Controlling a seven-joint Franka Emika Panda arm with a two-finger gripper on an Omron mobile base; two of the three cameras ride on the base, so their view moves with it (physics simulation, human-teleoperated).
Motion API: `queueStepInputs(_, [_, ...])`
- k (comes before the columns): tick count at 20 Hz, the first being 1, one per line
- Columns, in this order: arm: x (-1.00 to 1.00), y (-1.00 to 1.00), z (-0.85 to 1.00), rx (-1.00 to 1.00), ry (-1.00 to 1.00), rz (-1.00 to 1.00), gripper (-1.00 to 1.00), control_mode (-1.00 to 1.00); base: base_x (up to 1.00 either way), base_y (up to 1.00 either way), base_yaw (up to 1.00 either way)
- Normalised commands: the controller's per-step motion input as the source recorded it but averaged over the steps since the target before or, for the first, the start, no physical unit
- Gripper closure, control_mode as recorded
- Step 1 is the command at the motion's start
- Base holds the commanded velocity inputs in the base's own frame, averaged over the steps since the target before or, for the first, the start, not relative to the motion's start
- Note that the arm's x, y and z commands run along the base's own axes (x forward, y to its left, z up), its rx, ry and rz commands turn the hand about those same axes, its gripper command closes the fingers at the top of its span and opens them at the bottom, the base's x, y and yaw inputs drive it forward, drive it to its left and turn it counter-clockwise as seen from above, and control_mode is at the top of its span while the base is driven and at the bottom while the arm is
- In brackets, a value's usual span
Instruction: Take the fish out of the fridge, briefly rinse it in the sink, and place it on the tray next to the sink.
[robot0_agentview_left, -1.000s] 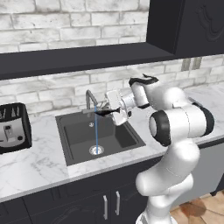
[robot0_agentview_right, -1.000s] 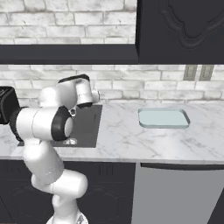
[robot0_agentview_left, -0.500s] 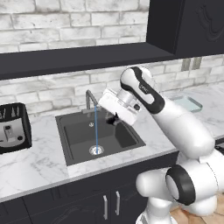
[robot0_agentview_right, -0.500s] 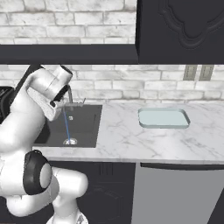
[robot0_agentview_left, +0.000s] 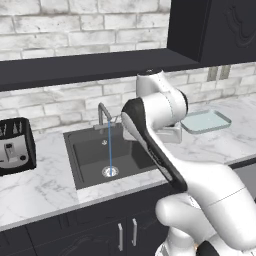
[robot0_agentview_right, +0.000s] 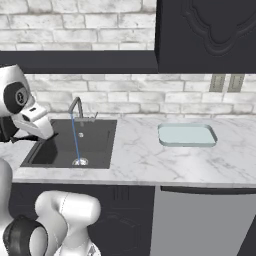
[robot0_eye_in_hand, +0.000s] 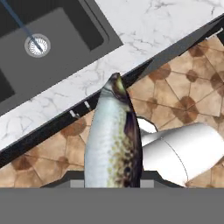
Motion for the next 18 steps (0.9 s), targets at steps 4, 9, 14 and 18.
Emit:
queueStepInputs(4, [-0.04, -0.61, 0.47, -0.21, -0.10, -0.12, 1.00, -1.00, 0.00, 0.00, 0.00])
queueStepInputs(9, [-0.02, -0.09, 0.00, 0.00, 0.00, 0.00, 1.00, -1.00, 0.00, 0.00, 0.00])
queueStepInputs(14, [-0.15, -0.20, 0.00, 0.03, -0.01, 0.00, 1.00, 1.00, -0.30, -0.80, 0.00])
queueStepInputs(18, [0.00, 0.00, 0.00, 0.00, 0.00, 0.00, 1.00, 1.00, 0.07, -1.00, 0.10])
